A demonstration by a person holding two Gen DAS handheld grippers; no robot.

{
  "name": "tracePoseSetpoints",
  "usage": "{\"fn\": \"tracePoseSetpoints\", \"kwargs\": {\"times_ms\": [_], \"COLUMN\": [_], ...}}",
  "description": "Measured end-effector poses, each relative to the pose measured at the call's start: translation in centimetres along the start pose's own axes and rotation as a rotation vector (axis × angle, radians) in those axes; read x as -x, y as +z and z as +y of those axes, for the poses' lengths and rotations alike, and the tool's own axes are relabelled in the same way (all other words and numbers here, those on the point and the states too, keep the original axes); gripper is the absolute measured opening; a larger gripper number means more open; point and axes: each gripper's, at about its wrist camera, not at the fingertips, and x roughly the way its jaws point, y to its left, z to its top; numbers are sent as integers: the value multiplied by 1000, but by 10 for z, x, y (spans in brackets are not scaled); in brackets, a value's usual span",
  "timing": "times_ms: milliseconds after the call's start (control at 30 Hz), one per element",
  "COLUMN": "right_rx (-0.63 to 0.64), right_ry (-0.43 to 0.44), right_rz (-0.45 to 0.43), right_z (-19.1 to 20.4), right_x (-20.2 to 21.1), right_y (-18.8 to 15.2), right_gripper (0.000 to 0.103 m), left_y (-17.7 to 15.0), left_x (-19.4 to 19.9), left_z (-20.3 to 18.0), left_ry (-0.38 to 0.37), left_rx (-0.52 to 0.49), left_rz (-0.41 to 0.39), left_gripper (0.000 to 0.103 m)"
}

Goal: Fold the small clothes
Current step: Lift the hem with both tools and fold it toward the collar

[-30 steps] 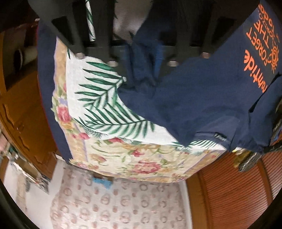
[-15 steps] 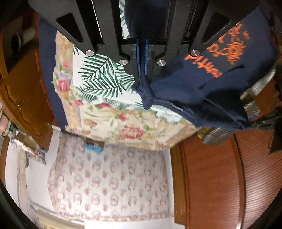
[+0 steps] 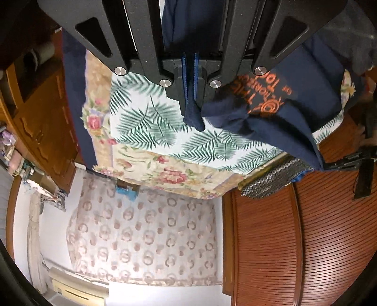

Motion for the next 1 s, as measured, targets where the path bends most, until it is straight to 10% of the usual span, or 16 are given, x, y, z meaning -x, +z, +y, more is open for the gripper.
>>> {"fn": "tracePoseSetpoints", "kwargs": {"times_ms": [633, 1000], "right_rx": [-134, -106], "right_ry": [4, -102], "right_rz": [198, 158], "right_z": [0, -9], "right_x": [32, 19], "right_y": [-95, -80], "right_gripper": [2, 48], "left_y": [-58, -46], "left_x": [52, 29], "left_z": [6, 25], "left_ry": [72, 86], "left_rx": [21, 31], "left_rz": [123, 124], "left_gripper": [3, 13]}}
